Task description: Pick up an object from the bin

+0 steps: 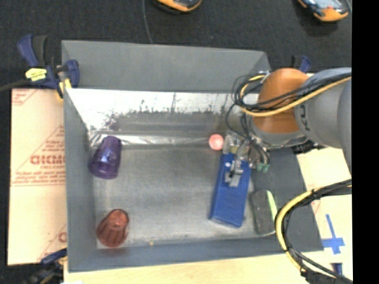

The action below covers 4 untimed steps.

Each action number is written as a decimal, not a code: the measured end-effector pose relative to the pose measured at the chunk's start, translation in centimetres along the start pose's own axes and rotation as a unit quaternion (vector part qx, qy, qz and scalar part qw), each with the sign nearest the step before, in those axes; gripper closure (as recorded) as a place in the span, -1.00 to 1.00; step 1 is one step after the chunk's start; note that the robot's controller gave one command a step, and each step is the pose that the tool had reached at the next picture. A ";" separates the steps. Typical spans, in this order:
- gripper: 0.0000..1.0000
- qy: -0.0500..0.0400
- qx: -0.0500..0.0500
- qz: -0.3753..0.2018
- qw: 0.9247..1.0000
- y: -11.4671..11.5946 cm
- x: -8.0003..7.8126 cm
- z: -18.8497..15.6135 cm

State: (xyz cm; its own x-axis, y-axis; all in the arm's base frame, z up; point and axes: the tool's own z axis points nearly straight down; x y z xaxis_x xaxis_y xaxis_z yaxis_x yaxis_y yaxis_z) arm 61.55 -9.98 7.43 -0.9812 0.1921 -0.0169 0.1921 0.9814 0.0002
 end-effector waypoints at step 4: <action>1.00 -0.002 0.000 -0.001 1.000 0.0 -0.2 -0.3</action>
Offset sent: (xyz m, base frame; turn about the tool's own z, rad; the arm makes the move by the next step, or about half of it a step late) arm 0.0000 0.0000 0.0000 0.0000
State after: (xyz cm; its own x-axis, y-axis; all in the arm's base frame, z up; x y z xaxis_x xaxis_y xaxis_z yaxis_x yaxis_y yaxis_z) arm 61.70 -10.02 7.75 -0.9817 0.1891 -0.0204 0.1892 0.9819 0.0001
